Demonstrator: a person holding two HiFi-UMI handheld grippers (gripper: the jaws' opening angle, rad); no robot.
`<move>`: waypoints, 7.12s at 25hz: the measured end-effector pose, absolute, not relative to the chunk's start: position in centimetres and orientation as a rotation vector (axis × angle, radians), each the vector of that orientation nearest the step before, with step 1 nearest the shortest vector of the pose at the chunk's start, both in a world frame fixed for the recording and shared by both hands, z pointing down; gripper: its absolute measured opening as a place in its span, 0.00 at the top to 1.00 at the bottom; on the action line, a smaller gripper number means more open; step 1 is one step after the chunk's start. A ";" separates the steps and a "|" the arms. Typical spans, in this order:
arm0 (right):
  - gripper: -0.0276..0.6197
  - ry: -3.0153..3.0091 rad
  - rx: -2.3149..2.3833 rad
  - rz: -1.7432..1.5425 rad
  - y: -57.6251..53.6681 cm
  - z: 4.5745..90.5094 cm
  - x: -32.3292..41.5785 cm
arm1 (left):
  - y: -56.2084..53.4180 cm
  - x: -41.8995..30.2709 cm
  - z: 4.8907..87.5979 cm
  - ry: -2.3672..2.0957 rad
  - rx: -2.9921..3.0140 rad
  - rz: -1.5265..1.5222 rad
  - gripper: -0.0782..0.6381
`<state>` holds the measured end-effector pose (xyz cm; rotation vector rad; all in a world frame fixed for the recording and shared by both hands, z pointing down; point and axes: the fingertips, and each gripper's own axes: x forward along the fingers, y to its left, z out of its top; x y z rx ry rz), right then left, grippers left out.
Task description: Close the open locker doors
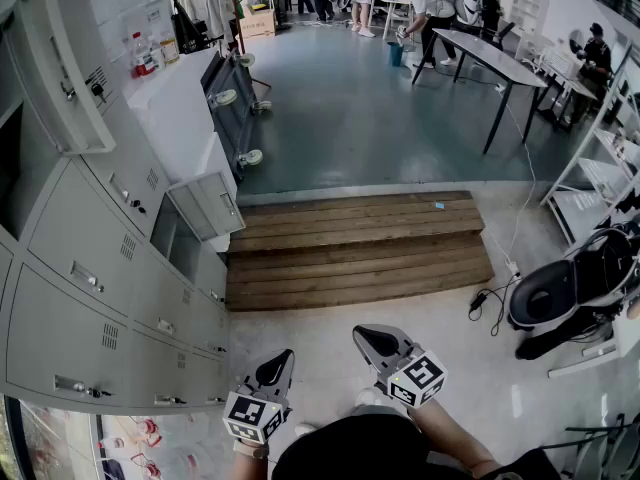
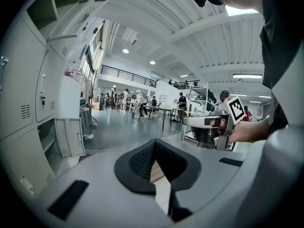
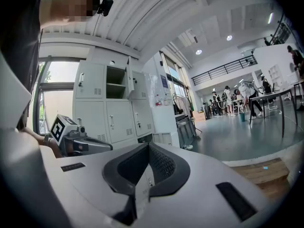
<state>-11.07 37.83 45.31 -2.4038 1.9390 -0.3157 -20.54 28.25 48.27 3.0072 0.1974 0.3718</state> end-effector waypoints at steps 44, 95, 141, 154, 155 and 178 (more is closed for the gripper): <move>0.91 1.949 -2.336 -0.449 17.8 48.8 14.6 | 9.6 3.8 52.0 0.149 2.993 0.458 0.87; 0.59 2.830 -1.748 -0.595 -31.9 65.6 26.2 | -9.2 -0.2 57.6 -1.148 2.441 0.673 0.87; 0.78 3.187 -1.105 -0.545 -27.4 66.8 2.1 | -2.4 -6.4 58.6 -1.441 2.208 0.582 0.87; 0.79 3.225 -0.969 -0.491 -31.1 66.9 -5.2 | -2.1 -7.9 58.9 -1.500 2.137 0.602 0.87; 0.79 3.229 -0.962 -0.489 -31.4 66.9 -5.6 | -2.1 -8.0 58.9 -1.501 2.130 0.604 0.87; 0.64 3.295 -0.829 -0.501 -37.2 67.9 -11.1 | -5.2 -9.9 58.7 -1.588 2.049 0.606 0.87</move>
